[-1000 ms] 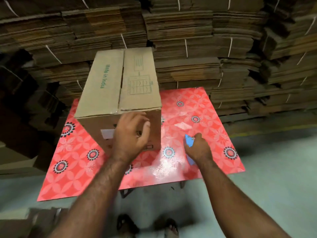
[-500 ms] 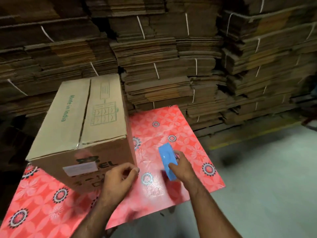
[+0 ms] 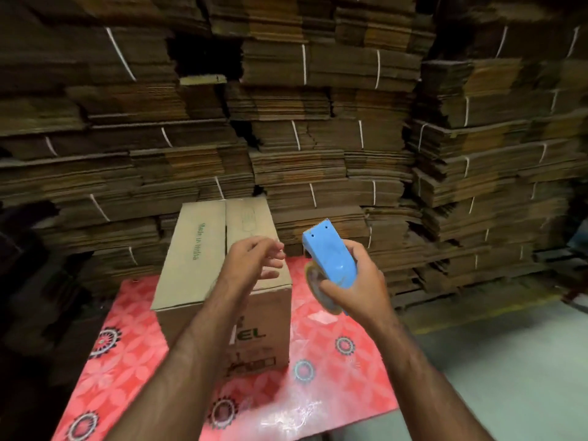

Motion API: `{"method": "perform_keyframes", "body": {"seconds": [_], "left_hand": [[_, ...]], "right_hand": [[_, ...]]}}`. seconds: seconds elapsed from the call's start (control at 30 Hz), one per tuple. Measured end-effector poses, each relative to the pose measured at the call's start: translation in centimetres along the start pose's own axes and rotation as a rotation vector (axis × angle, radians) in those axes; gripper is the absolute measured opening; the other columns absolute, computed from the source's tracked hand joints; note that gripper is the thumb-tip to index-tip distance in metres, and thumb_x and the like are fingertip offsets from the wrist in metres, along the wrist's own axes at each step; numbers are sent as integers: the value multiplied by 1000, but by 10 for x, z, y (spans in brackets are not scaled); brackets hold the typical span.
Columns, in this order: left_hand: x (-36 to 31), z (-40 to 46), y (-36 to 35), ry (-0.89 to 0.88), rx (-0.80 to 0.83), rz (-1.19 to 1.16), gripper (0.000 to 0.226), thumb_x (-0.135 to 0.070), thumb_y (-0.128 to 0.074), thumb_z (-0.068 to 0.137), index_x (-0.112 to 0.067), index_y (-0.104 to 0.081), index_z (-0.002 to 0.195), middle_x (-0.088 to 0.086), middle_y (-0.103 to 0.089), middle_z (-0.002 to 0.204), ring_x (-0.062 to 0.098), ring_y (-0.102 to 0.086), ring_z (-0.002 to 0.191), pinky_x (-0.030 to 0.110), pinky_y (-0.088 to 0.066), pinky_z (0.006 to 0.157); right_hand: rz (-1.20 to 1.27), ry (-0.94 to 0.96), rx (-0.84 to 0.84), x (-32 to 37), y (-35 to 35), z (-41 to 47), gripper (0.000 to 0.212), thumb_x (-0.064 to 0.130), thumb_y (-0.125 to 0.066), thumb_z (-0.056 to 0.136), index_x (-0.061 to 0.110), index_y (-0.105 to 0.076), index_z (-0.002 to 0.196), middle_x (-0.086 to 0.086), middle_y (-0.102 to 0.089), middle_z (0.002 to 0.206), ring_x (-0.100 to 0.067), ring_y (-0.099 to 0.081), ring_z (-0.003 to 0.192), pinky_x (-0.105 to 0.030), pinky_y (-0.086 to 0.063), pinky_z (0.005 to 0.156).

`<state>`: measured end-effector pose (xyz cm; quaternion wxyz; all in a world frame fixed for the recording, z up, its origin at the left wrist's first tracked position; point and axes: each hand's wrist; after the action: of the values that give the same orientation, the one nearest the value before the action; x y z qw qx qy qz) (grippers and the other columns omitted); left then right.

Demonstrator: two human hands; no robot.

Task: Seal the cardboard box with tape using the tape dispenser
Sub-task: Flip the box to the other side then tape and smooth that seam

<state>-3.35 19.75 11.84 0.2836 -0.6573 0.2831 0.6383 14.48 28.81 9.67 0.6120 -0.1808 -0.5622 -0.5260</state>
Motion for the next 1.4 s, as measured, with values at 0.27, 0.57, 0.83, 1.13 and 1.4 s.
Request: {"method": "perform_keyframes", "body": {"seconds": [0.27, 0.57, 0.83, 1.13, 1.4], "left_hand": [[-53, -3, 56, -43, 100, -30, 38, -41, -53, 98, -11, -73, 85, 5, -71, 79, 18, -63, 74, 31, -48, 63], [-29, 0, 111, 120, 317, -116, 27, -32, -59, 97, -12, -76, 95, 8, -67, 85, 17, -63, 69, 29, -50, 62], [-11, 0, 153, 212, 218, -236, 16, -21, -64, 93, -9, -73, 97, 7, -70, 82, 16, -67, 68, 30, -58, 65], [2, 8, 180, 203, 122, -212, 11, -14, -62, 92, -10, -72, 95, 5, -70, 77, 13, -64, 66, 27, -55, 59], [14, 20, 189, 266, 106, -321, 25, -23, -53, 99, -7, -72, 98, 6, -67, 75, 14, -63, 63, 31, -55, 63]], "right_hand": [[-22, 233, 96, 59, -38, 1, 63, 54, -67, 56, 33, -57, 115, 34, -63, 95, 5, -63, 81, -10, -46, 65], [-194, 277, 205, 57, -90, 14, 58, 30, -86, 68, 37, -57, 118, 16, -70, 97, -8, -66, 85, -37, -57, 73], [-258, 313, 286, 57, -133, 22, 60, 35, -87, 69, 37, -56, 120, 18, -69, 96, -3, -65, 85, -27, -55, 71], [-347, 337, 352, 60, -161, 29, 66, 48, -83, 71, 39, -51, 128, 16, -68, 103, -7, -65, 88, -33, -58, 75], [-368, 315, 405, 61, -169, 35, 69, 53, -80, 68, 38, -52, 129, 16, -67, 105, -9, -65, 92, -35, -58, 79]]}}
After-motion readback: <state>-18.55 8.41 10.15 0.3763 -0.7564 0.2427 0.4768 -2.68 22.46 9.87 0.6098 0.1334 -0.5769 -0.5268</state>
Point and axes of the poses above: each hand's wrist, its own z-axis towards the middle knuckle, its own y-axis out of the back of the hand, x = y × z
